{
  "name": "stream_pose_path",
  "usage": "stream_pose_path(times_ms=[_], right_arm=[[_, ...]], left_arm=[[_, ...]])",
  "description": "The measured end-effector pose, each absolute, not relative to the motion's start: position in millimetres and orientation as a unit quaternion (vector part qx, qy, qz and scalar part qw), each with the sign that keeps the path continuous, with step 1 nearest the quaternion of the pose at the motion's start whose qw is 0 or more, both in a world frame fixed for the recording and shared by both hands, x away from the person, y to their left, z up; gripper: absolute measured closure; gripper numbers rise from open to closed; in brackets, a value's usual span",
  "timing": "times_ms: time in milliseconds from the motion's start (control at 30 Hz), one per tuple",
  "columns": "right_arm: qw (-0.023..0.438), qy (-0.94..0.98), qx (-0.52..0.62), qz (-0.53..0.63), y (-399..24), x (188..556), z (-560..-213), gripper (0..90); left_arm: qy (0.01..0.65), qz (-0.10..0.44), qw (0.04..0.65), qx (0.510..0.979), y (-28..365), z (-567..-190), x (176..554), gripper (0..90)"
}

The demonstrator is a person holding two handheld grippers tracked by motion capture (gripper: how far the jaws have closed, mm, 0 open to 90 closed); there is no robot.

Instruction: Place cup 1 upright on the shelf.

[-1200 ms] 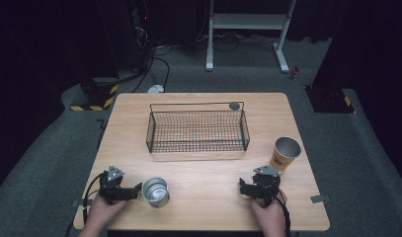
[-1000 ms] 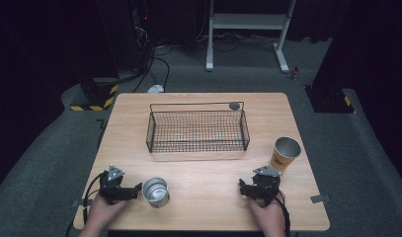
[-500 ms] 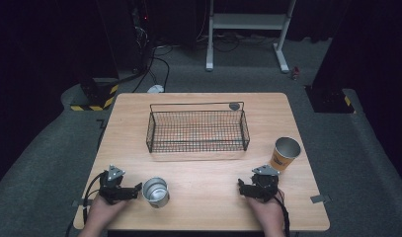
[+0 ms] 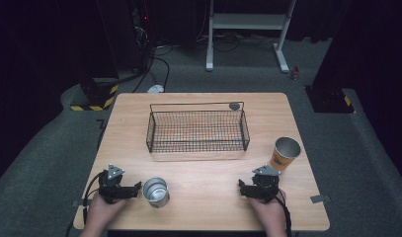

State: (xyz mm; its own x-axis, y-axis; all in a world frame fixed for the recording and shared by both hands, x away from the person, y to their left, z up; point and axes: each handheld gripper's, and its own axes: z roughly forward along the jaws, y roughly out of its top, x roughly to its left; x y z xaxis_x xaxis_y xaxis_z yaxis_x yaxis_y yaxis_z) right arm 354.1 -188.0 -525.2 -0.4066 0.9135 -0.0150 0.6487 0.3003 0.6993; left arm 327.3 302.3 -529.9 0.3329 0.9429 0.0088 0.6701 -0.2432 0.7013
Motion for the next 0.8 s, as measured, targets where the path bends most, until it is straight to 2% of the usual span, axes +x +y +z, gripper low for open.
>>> stream_pose_path(times_ms=[800], right_arm=[[0.224,0.769,0.492,0.341,-199,350,-514,11.1]], left_arm=[[0.520,0.221,0.317,0.762,302,-531,329,1.4]])
